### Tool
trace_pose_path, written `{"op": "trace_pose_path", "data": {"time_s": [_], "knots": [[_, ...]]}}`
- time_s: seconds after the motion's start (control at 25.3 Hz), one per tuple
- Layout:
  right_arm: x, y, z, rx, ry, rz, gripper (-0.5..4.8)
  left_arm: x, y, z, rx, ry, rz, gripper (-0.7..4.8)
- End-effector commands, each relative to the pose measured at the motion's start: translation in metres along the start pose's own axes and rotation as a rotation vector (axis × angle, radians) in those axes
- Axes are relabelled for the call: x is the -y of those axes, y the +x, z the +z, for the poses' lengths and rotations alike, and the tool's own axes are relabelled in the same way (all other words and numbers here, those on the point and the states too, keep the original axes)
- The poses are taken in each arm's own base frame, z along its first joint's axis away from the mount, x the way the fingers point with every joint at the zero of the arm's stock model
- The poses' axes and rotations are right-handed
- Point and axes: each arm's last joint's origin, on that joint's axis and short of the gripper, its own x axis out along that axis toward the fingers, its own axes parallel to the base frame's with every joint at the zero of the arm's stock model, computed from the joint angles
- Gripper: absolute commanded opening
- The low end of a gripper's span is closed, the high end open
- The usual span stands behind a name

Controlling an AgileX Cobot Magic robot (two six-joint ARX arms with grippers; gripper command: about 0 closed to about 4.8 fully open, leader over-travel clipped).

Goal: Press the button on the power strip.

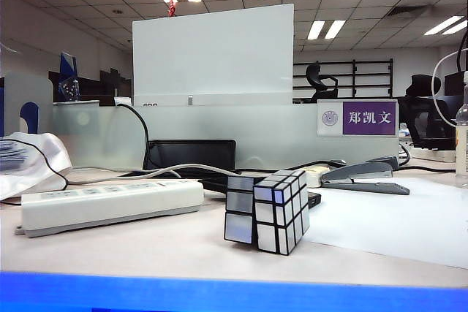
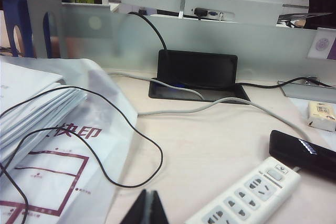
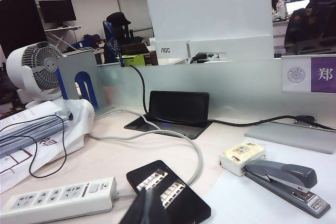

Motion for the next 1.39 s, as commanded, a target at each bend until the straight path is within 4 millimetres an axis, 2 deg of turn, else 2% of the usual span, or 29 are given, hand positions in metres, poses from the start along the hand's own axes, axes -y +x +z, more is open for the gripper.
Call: {"op": "trace_pose_path", "data": {"time_s": [0.04, 0.44, 0.75, 1.07, 1.39], "knots": [[-0.001, 0.000, 0.003, 0.014, 0.000, 0.004, 0.00, -0.001, 0.004, -0.005, 0.018, 0.001, -0.006, -0.05], [-0.001, 0.000, 0.002, 0.011, 0.001, 0.003, 0.00, 0.000, 0.020, -0.025, 0.128, -0.050, -0.072, -0.05], [-0.001, 0.000, 0.002, 0.011, 0.001, 0.003, 0.00, -0.001, 0.028, -0.040, 0.156, -0.068, -0.052, -0.05], [-0.001, 0.000, 0.002, 0.011, 0.001, 0.003, 0.00, -0.007, 0.033, -0.058, 0.117, -0.141, 0.113, -0.05], [-0.001, 0.000, 0.002, 0.011, 0.001, 0.003, 0.00, -0.008, 0.033, -0.061, 0.095, -0.108, 0.143, -0.05]]}}
